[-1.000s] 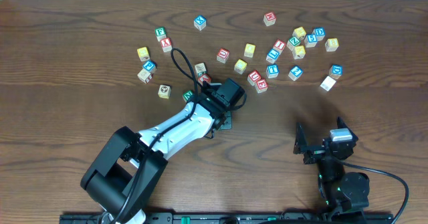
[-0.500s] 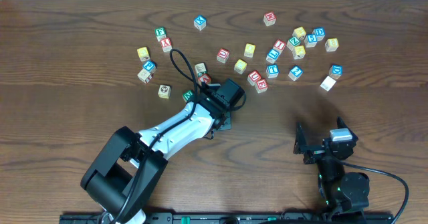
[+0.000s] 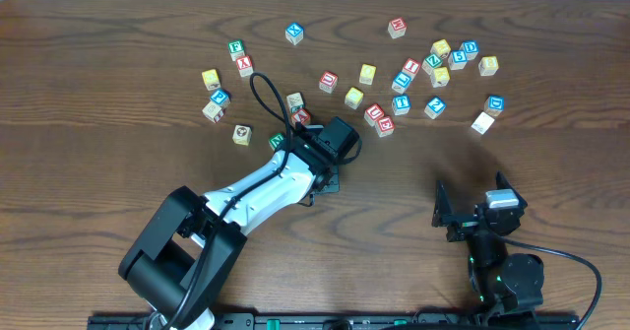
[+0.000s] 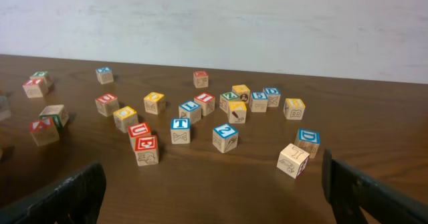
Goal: Spell out ROBOT
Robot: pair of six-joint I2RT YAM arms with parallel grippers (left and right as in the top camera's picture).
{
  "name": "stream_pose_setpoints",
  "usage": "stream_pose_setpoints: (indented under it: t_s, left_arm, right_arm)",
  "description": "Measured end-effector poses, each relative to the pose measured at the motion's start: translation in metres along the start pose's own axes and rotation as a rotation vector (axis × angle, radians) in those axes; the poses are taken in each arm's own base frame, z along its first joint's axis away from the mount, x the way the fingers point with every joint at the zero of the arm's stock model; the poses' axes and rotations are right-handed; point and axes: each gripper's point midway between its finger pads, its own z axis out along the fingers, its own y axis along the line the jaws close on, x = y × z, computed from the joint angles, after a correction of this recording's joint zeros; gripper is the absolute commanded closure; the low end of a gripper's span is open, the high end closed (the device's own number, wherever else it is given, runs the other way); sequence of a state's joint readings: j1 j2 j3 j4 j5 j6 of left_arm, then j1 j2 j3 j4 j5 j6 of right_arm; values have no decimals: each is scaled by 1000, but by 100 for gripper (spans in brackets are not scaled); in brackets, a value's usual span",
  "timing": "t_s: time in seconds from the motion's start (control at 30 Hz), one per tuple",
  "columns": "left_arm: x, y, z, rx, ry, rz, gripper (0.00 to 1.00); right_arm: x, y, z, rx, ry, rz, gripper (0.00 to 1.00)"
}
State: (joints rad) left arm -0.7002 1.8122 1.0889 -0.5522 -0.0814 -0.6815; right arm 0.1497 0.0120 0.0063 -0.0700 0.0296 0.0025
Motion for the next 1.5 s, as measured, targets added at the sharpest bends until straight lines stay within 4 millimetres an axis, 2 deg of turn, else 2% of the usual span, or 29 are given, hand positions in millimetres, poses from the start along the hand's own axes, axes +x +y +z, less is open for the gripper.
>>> stream_pose_setpoints:
  t_s: [0.5,0.73,1.17,1.33,1.43,1.47,1.5]
  left_arm:
    - [1,4,0,-19,3,3,92]
    - [-6,-7,0,31,-23,49,93]
    - [-10,-14,-2,60,-33,75,93]
    - [-20,-21,-15,89,-68,77,93]
    - [-27,-24,-33,117,-102,80,92]
    - [-29,-25,-40,126,-114,81,87]
    - [-32,-26,-47,139,-129,83,76]
  right_arm:
    - [0,0,0,0,0,0,1]
    - [0,0,0,0,0,0,1]
    - [0,0,0,0,0,0,1]
    - [0,0,0,0,0,0,1]
    - [0,0,0,0,0,0,1]
    - [0,0,0,0,0,0,1]
    - [0,0,0,0,0,0,1]
